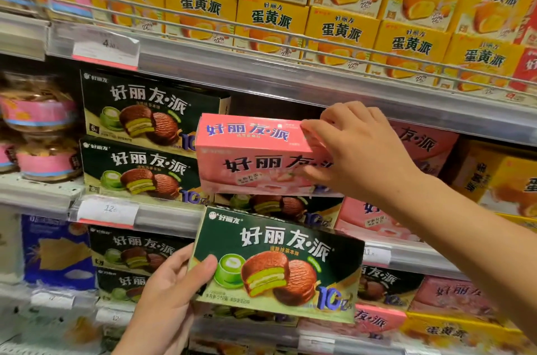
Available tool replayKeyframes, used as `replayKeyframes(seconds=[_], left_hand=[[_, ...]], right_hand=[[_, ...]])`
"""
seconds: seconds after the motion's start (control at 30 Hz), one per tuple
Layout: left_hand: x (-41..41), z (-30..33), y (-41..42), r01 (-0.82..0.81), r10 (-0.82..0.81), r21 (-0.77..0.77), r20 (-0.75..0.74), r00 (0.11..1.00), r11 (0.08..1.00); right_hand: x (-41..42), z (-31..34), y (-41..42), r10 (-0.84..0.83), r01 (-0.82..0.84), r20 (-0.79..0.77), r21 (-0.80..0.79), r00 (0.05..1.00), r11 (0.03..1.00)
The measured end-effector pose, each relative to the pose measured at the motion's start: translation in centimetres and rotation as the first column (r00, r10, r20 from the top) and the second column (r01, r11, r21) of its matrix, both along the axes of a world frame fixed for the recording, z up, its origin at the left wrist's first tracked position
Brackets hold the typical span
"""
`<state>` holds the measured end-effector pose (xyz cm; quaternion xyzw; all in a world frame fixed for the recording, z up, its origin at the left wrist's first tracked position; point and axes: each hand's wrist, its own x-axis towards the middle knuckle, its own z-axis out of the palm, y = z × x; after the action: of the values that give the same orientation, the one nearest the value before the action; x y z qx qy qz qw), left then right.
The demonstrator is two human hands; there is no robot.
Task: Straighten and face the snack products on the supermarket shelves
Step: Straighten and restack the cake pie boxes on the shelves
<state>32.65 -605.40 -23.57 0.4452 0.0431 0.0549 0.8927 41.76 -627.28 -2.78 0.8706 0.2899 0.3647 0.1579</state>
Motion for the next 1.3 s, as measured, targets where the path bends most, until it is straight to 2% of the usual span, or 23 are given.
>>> replayKeyframes(seconds=[0.17,0.27,0.33,0.47,0.6,1.03,1.3], left_hand=[[-0.5,-0.1,0.2,-0.013,0.014,0.027,-0.012,1.0,1.0],[-1.0,-0.5,0.3,-0.02,0.021,0.029,-0.023,1.0,0.999],[-1.3,-0.7,0.3,-0.013,0.013,0.027,-0.03,0.999,1.0],[-1.5,-1.6,0.2,-0.001,0.002,0.031,-0.058,0.998,1.0],[-1.3,-2.9,-0.1,0.032,-0.029,0.045,-0.076,0.997,0.998],[-0.4,-4.6,-9.7,0.22,-0.209,0.058,-0.156,0.965,0.974],[-0.3,-5.2,-19.1,0.118,-0.1,0.15,-0.122,0.988,0.982]], right_hand=[[-0.2,-0.4,0.1,0.071,-0.069,-0.102,0.024,0.992,0.997],[-0.2,-0.6,0.0,0.16,-0.136,-0.179,0.138,0.971,0.981],[-0.3,-0.8,-0.2,0.167,-0.117,-0.239,0.21,0.957,0.971],[-1.4,-0.8,-1.2,0.145,-0.075,-0.326,0.217,0.934,0.973],[-2.9,-1.7,-2.9,0.163,-0.036,-0.421,0.293,0.892,0.955],[-8.4,-1.6,-16.4,-0.034,0.16,-0.369,0.314,0.929,0.936],[-7.1,-2.8,-27.0,0.024,0.097,-0.375,0.3,0.927,0.949]])
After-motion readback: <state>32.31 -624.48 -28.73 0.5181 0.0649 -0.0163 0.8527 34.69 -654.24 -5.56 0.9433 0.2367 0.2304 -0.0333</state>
